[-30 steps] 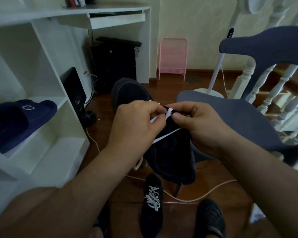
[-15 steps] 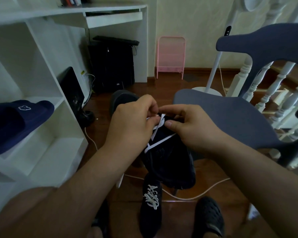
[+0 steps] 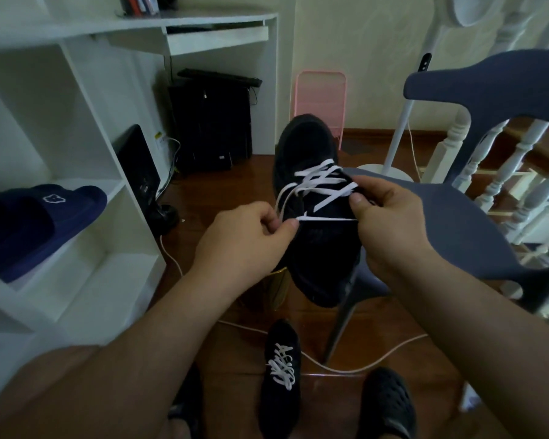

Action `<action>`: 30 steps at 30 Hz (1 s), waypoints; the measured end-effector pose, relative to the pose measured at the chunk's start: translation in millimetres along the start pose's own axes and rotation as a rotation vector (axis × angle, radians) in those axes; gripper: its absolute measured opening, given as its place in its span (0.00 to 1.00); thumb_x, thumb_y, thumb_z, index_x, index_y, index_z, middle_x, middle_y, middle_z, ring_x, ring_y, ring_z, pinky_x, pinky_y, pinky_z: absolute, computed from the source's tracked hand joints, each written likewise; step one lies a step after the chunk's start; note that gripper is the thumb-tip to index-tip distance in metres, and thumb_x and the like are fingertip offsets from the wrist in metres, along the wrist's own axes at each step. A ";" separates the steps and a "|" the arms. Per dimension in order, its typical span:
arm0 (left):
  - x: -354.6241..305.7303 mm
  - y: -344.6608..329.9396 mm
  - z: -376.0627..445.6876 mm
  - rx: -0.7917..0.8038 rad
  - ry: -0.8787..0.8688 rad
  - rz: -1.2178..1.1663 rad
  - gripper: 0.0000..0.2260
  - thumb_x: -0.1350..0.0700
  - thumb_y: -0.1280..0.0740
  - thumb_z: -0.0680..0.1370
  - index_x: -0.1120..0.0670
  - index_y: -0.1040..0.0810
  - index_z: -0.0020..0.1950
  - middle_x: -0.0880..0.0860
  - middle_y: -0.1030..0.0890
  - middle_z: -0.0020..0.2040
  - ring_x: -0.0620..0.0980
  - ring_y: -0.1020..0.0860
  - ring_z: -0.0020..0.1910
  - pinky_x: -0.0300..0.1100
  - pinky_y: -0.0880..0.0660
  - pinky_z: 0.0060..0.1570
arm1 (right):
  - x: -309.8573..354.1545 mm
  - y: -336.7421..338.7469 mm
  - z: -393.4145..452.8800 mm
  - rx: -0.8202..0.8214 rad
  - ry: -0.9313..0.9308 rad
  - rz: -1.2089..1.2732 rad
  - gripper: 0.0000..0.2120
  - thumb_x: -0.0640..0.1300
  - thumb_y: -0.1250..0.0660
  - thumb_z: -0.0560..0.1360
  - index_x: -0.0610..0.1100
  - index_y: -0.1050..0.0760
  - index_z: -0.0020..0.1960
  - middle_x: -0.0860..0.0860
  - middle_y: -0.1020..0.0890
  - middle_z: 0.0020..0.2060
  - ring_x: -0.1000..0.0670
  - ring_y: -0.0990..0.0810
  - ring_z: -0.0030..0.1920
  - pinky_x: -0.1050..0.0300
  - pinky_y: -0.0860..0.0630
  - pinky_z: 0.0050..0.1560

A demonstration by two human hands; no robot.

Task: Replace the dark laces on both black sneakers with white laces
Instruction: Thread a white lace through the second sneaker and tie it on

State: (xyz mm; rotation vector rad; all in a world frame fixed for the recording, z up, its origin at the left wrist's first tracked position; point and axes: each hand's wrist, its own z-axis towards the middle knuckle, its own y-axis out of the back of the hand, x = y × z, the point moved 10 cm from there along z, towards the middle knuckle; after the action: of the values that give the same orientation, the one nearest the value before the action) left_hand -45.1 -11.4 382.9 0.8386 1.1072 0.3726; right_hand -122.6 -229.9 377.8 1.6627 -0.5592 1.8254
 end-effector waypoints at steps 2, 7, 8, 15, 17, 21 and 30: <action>5.3 -12.0 -0.1 0.087 0.033 -0.094 0.18 0.31 0.38 0.80 0.44 0.23 0.47 0.46 0.21 0.42 0.45 0.22 0.41 0.43 0.29 0.37 | -1.7 -0.2 -1.3 -0.013 -0.010 0.066 0.14 0.36 0.35 0.83 0.50 0.16 0.60 0.53 0.13 0.51 0.55 0.14 0.52 0.55 0.17 0.56; -3.6 -16.8 2.5 0.124 -0.059 -0.118 0.21 0.36 0.28 0.76 0.41 0.31 0.62 0.42 0.24 0.53 0.42 0.22 0.47 0.38 0.28 0.39 | -9.9 -6.8 -5.4 0.016 -0.102 0.223 0.15 0.34 0.37 0.83 0.45 0.17 0.63 0.49 0.13 0.53 0.52 0.13 0.53 0.52 0.16 0.56; -3.4 -16.5 4.1 0.109 -0.073 -0.077 0.19 0.41 0.28 0.77 0.41 0.31 0.63 0.43 0.24 0.53 0.43 0.23 0.46 0.37 0.29 0.38 | -10.0 -8.1 -6.4 0.019 -0.102 0.217 0.15 0.33 0.37 0.83 0.45 0.18 0.63 0.49 0.13 0.53 0.52 0.13 0.53 0.52 0.16 0.57; 0.3 1.2 12.0 -0.180 -0.113 -0.031 0.11 0.50 0.36 0.85 0.47 0.24 0.67 0.41 0.27 0.49 0.45 0.24 0.48 0.37 0.33 0.38 | 8.1 -18.9 -19.1 0.086 0.063 -0.022 0.13 0.42 0.31 0.81 0.51 0.17 0.63 0.55 0.13 0.50 0.59 0.15 0.51 0.60 0.17 0.54; 0.9 10.9 9.1 -0.263 -0.130 -0.040 0.10 0.53 0.36 0.85 0.49 0.23 0.65 0.41 0.27 0.50 0.43 0.26 0.48 0.34 0.33 0.39 | 12.8 -21.1 -19.1 0.127 0.051 0.062 0.09 0.45 0.31 0.82 0.49 0.15 0.59 0.54 0.13 0.47 0.58 0.14 0.47 0.61 0.18 0.50; -1.2 20.6 4.4 -0.338 -0.162 -0.060 0.13 0.56 0.36 0.84 0.50 0.24 0.68 0.42 0.23 0.56 0.40 0.25 0.52 0.33 0.30 0.48 | 11.9 -20.9 -10.9 0.175 -0.037 0.205 0.09 0.39 0.33 0.83 0.42 0.16 0.59 0.47 0.12 0.49 0.51 0.13 0.50 0.56 0.17 0.53; 1.4 33.0 5.3 -0.423 -0.162 -0.072 0.13 0.57 0.36 0.84 0.50 0.23 0.68 0.46 0.21 0.59 0.40 0.26 0.56 0.29 0.32 0.49 | -12.5 -3.9 6.2 0.064 -0.281 0.381 0.07 0.38 0.38 0.85 0.40 0.21 0.57 0.45 0.15 0.48 0.46 0.16 0.49 0.43 0.17 0.58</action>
State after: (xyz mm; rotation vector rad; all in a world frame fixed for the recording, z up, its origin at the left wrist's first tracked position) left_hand -35.4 8.7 407.9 0.4449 0.8636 0.4503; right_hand -114.9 -233.1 365.9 1.9784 -1.0061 1.8910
